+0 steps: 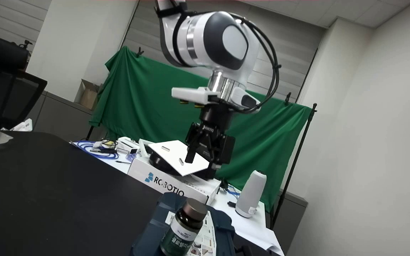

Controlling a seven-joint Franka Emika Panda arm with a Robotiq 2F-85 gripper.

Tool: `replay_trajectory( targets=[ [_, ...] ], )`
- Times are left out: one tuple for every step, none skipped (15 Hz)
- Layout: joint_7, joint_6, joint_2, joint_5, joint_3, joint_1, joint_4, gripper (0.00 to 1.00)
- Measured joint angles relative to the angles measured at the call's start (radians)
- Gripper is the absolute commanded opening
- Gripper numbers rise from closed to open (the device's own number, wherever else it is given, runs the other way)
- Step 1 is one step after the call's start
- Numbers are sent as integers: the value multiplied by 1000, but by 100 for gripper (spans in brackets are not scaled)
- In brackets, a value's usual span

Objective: Place the bottle on the blue box

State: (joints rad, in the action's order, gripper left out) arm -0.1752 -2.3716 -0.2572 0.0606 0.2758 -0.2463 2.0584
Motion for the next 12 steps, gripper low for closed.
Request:
replay_trajectory(
  targets=[
    [0,22,36,-2,-1,5,-2,100],
    [0,43,71,-4,-2,8,-2,100],
    [0,68,105,-4,-4,10,-2,100],
    [0,98,133,-4,-7,12,-2,100],
    [0,121,156,-4,-10,13,-1,100],
    [0,132,168,-4,-11,13,1,100],
    [0,134,173,-4,-12,13,2,100],
    [0,134,172,-4,-12,13,3,100],
    [0,134,170,-4,-12,13,4,100],
    [0,134,169,-4,-12,13,4,100],
    [0,134,168,-4,-12,13,5,100],
    [0,134,168,-4,-13,13,6,100]
  ],
)
